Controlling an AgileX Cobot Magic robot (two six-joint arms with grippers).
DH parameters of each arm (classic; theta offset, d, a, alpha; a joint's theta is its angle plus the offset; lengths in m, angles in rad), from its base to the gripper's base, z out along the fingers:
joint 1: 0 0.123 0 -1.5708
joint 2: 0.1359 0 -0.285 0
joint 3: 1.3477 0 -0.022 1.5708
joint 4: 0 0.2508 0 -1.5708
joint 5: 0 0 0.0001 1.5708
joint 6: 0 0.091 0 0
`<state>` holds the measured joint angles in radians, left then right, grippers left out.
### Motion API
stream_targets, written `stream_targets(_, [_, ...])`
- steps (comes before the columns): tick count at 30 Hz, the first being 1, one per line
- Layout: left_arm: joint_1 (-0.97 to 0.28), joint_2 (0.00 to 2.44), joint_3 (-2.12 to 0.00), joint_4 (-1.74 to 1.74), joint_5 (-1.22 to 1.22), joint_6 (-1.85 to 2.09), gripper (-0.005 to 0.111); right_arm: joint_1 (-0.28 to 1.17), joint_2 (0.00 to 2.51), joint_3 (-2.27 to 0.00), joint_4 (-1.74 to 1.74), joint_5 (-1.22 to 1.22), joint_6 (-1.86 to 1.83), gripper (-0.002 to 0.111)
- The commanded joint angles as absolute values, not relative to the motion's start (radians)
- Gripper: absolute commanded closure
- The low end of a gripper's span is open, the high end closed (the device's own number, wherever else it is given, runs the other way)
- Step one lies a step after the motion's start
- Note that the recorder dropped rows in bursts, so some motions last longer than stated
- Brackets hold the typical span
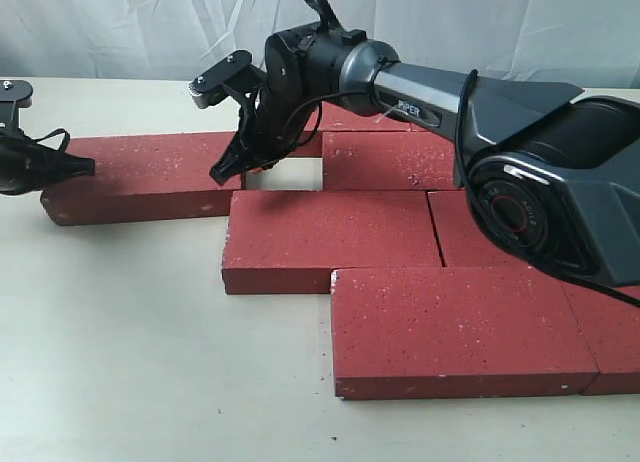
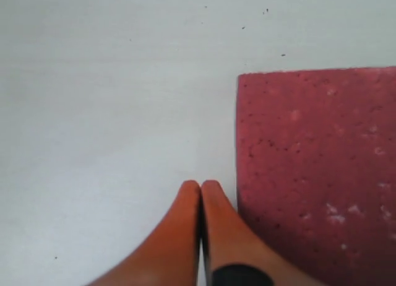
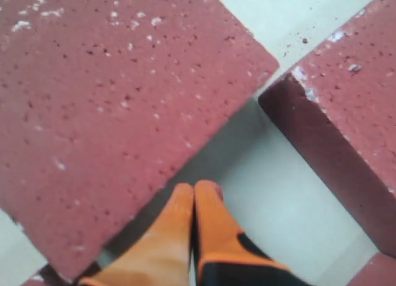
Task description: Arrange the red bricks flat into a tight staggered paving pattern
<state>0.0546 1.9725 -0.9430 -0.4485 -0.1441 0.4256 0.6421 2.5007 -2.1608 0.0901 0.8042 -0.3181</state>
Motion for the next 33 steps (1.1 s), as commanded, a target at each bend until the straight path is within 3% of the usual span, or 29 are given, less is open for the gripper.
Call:
stream_targets(1, [0.047,1.984,-0.948,-0.452,-0.168,0.420,0.107,0.643,2.504,-2.160,0.107,0.777,-0.317,0.109])
stream_targets(18, [0.029,2.002,-0.979,-0.410,-0.172,0.420,0.107,0.659,2.478,-2.160,0.071,0.854,-0.321,0.109])
stream_targets(24, [0.018,2.004,-0.979,-0.410,-0.171,0.420,0.107,0.656,2.470,-2.160,-0.089,0.831,-0.265,0.109])
stream_targets(33, [0.018,2.004,-0.979,-0.410,-0.173,0.420,0.107,0.656,2.386,-2.158,-0.172,0.999,-0.208,0.109])
